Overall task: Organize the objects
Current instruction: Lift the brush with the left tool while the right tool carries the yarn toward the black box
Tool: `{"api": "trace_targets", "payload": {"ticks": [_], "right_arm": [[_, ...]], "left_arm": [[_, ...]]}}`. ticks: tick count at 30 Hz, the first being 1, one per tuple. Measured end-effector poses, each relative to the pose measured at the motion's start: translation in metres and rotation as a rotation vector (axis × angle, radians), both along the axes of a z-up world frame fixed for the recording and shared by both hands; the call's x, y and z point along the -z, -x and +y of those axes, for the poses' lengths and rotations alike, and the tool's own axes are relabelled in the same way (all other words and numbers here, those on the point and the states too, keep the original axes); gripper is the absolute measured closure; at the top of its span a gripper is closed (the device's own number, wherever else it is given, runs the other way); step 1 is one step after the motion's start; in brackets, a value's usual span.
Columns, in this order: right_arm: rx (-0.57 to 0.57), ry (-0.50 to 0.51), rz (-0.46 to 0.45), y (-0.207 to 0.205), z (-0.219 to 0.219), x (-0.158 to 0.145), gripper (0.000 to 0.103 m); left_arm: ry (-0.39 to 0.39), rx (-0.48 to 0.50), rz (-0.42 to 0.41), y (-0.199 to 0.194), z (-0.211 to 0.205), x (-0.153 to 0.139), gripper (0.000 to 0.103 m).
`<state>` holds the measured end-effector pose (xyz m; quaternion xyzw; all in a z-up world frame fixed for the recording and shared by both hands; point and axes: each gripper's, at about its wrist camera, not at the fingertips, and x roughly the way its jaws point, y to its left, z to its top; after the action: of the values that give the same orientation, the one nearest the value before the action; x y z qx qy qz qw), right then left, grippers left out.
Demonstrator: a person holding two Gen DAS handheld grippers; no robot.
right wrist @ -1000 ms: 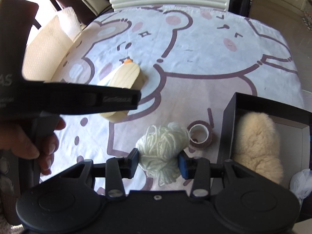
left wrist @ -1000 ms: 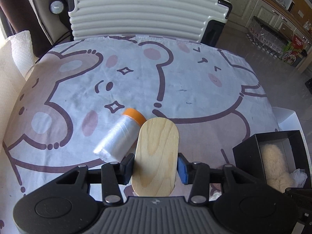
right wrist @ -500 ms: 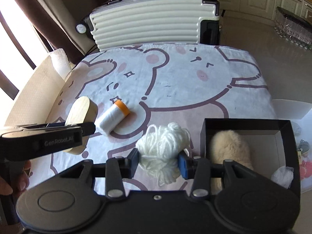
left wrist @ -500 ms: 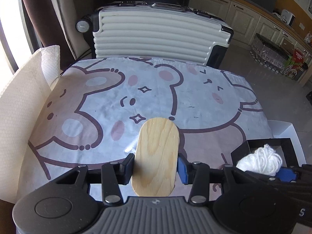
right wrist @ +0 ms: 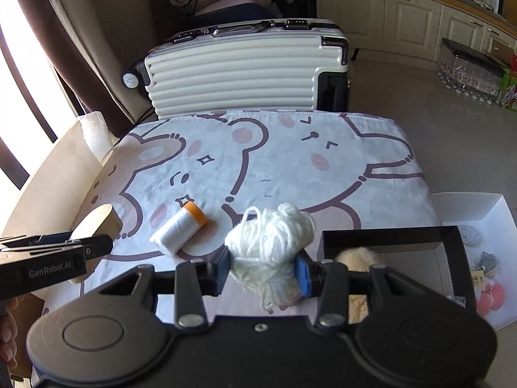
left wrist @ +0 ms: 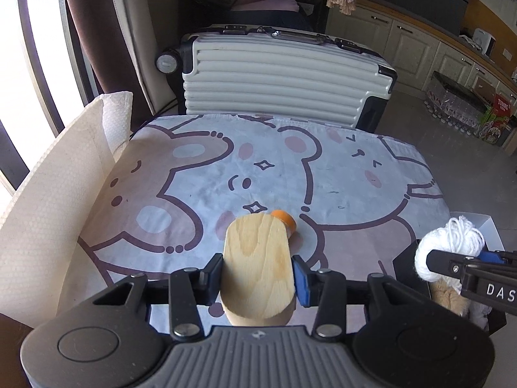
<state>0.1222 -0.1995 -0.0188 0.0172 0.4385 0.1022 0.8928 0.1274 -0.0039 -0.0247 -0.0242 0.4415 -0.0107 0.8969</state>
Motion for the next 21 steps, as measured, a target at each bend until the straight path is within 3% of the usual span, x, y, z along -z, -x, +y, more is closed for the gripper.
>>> {"api": "trace_targets", "payload": {"ticks": [21], "right_arm": [[0.012, -0.002, -0.008, -0.001, -0.0047, -0.001, 0.06]], "left_arm": [[0.016, 0.011, 0.002, -0.0013, -0.0085, 0.0064, 0.058]]}}
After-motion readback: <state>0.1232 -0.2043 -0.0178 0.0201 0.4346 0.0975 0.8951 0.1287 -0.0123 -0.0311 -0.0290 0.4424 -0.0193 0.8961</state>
